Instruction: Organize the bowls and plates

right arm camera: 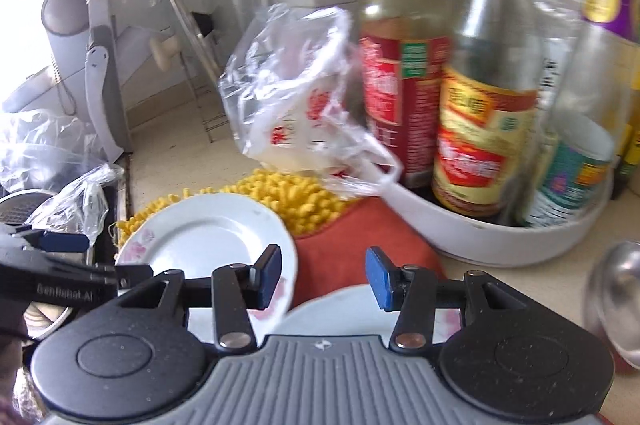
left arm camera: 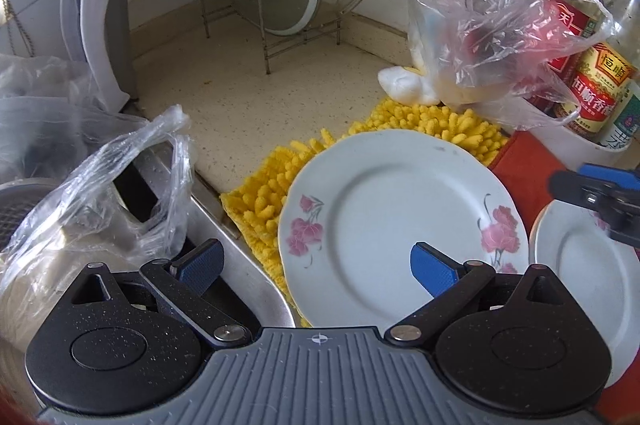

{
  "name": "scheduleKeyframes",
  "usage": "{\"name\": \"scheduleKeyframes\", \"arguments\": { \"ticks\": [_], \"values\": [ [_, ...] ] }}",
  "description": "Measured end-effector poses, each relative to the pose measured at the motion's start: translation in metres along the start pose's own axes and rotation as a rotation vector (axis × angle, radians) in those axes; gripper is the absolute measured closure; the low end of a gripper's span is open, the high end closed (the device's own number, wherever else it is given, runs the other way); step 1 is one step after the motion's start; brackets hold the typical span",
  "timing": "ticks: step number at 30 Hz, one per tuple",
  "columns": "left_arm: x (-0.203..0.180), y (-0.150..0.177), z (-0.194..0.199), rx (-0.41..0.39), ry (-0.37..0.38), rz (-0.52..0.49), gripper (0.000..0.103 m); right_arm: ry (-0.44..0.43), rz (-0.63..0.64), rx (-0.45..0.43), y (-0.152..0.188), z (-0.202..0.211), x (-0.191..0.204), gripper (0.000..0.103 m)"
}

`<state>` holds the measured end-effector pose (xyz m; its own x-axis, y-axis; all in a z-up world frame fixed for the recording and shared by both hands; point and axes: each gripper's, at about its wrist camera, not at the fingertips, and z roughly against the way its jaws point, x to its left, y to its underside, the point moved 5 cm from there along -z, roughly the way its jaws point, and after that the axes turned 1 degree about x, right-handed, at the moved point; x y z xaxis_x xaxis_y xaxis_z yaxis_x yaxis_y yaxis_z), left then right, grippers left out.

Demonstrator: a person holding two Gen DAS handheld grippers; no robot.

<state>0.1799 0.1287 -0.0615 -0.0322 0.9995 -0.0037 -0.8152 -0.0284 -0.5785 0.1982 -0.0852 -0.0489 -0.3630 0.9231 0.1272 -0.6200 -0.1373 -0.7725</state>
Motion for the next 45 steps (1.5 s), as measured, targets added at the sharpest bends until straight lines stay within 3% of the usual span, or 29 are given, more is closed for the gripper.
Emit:
{"name": "scheduleKeyframes", "arguments": {
  "ticks": [13,27,45],
  "values": [
    [-0.003,0.009,-0.009,0.032,0.022,-0.004,0.003,-0.047,0.036,0.065,-0.004,-0.04,0.029,0.056],
    [-0.03,0.006,-0.02,0.034,0.007,-0.109,0.002,-0.068,0.04,0.11,0.009,-0.058,0.033,0.056],
    [-0.028,0.002,-0.028,0.037,0.018,-0.092,0.0,-0.096,0.03,0.126,0.01,-0.061,0.033,0.049]
  ]
}}
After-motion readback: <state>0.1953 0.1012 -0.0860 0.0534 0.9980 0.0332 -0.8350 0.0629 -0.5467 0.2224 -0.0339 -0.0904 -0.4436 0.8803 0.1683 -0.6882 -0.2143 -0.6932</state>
